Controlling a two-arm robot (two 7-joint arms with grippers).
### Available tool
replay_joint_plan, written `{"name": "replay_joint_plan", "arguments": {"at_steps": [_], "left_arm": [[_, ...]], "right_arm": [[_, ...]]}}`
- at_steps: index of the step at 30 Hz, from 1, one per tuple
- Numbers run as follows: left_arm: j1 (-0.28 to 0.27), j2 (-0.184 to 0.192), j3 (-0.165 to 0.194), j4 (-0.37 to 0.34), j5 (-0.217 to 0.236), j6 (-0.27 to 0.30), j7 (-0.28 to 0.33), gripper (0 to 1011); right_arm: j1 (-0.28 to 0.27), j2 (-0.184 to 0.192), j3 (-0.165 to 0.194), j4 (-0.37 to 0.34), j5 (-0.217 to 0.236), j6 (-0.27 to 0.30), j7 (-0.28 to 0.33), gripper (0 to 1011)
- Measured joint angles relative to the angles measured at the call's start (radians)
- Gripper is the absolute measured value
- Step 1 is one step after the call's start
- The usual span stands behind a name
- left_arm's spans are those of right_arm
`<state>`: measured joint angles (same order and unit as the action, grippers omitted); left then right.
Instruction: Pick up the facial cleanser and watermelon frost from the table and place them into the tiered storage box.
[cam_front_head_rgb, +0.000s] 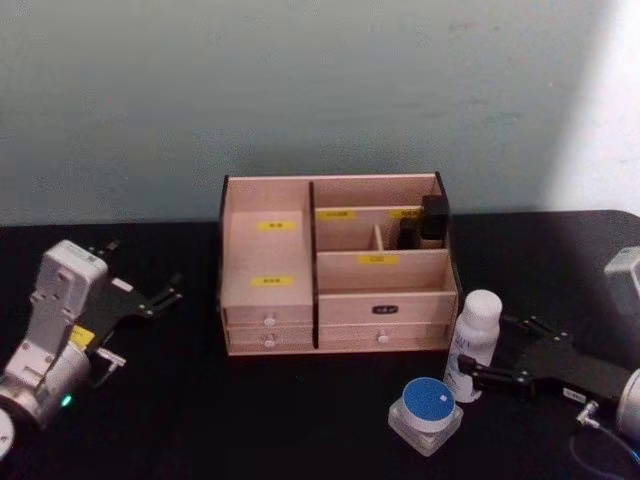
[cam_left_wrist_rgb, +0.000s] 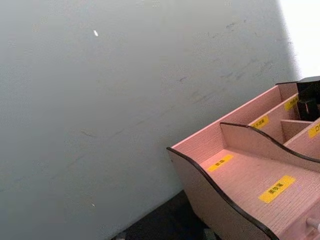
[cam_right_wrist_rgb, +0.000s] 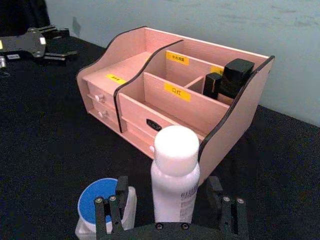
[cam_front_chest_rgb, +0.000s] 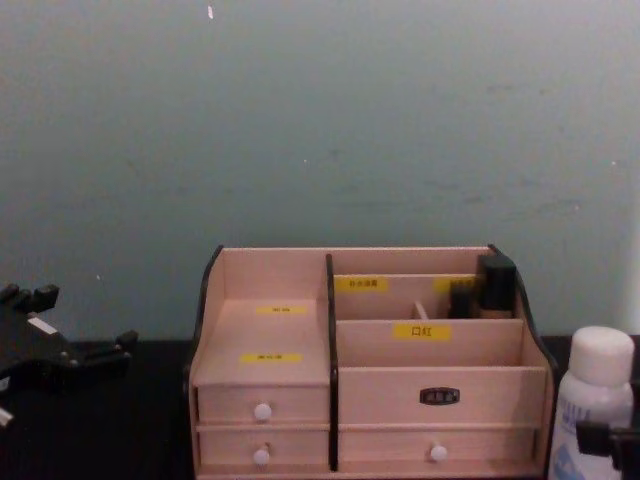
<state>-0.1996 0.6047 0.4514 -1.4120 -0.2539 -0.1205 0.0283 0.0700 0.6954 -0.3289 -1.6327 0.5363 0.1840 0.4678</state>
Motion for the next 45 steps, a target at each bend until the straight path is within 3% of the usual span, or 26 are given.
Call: {"name": "replay_joint_plan", "arguments": {"at_steps": [15,30,34,45], "left_arm": [[0.000,0.000,0.000,0.000,0.000,0.000,0.000,1002],[0.000,0.000,0.000,0.000,0.000,0.000,0.000,1001],[0.000,0.000,0.000,0.000,0.000,0.000,0.000,1001],[0.000,0.000,0.000,0.000,0.000,0.000,0.000,1001]], "right_arm": [[0.063,-0.047,-0.029,0.057,-0.048,-0.004,-0.004,1002],[0.068,-0.053,-0.033,0.064,-0.063,-0.006,-0.008,1002],[0.068,-0.052,-0.032,0.064,-0.061,-0.006,-0.008,954],[0.066,-0.051,-0.031,0.063,-0.059,-0.006,-0.007,629]]}}
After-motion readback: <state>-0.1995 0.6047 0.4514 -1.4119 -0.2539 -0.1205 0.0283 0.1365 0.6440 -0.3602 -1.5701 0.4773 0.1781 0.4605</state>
